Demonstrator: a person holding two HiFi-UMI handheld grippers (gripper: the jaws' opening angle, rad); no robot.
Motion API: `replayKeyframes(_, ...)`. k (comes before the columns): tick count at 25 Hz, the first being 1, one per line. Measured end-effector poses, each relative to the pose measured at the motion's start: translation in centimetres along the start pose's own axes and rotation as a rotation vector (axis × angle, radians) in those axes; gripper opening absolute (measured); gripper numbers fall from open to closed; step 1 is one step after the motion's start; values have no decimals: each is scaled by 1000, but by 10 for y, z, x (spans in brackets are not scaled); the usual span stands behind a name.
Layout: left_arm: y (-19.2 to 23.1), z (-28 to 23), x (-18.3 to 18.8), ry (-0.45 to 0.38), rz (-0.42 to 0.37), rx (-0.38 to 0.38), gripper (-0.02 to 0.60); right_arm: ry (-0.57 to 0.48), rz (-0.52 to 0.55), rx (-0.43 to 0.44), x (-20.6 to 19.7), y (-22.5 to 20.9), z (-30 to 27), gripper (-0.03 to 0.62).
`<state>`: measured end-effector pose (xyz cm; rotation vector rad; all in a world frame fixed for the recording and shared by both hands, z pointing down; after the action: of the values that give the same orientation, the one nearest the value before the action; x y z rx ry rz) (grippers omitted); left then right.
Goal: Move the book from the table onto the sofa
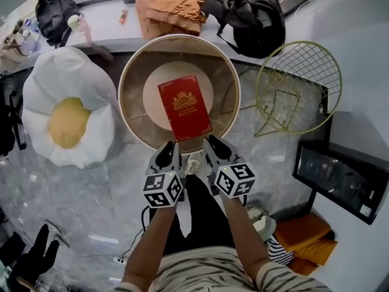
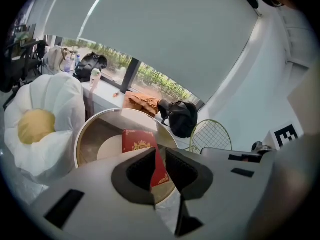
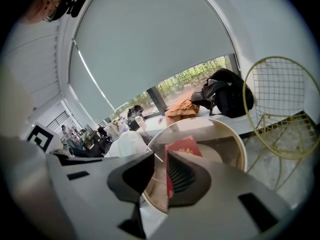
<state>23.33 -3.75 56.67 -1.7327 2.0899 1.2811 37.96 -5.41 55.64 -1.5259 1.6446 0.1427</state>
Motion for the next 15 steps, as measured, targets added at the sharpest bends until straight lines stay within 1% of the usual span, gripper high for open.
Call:
replayKeyframes(4,7,-19,-7,37,16,-3,72,8,-25,-4,-5,-13,-18,86)
replayKeyframes(8,18,-36,-18,68,33,-7,98,31,-24,-12,-12,-27,-39,112)
replayKeyframes(15,36,-70,-37,131,98,-17,163,93,-46,-30,-25,-66,-66,163)
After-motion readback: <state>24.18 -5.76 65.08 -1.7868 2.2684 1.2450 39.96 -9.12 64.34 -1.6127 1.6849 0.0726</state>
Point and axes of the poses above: the fingertips, and each gripper's own axes: z backward along the fingers, y to its left, x out of its top, the point moved 4 cm from there along z, backward along the fingers, and after that the axes turned 1 degree about -z, right-handed, at the moved point
